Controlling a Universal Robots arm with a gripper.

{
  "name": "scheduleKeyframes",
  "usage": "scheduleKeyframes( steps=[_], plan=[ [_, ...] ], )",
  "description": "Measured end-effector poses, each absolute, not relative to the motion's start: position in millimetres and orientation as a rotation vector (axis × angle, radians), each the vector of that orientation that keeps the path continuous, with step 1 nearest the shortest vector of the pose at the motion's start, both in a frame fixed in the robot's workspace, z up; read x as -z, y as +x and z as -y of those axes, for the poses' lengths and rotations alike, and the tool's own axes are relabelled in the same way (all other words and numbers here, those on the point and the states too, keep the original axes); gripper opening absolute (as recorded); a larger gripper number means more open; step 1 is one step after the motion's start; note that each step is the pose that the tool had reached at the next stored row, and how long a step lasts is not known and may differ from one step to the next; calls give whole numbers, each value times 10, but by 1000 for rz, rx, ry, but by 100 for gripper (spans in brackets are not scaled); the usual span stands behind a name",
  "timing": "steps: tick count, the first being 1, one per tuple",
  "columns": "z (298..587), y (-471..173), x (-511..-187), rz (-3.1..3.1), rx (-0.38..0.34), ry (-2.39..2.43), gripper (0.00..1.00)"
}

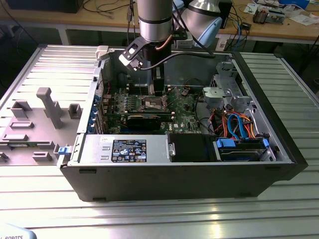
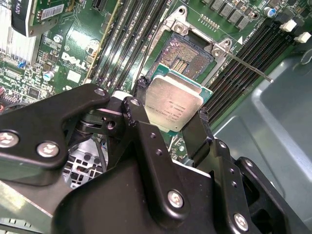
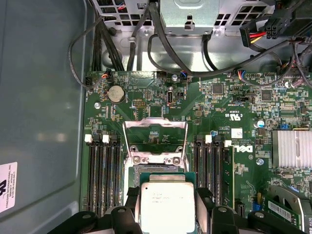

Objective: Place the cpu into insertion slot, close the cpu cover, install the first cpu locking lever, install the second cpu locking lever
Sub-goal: 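Place the cpu into insertion slot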

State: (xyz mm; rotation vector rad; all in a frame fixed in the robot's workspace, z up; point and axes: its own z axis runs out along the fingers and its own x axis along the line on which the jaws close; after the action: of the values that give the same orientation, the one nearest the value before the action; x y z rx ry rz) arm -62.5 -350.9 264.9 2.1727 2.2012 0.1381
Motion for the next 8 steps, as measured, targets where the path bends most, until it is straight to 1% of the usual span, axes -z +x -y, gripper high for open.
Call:
scheduleKeyframes(
  steps=[3,8],
  plan=[
    [3509,-635,-2576,-2201,-138,2173,55],
    [3509,-692,-2553,-2201,-137,2173,55]
  ],
)
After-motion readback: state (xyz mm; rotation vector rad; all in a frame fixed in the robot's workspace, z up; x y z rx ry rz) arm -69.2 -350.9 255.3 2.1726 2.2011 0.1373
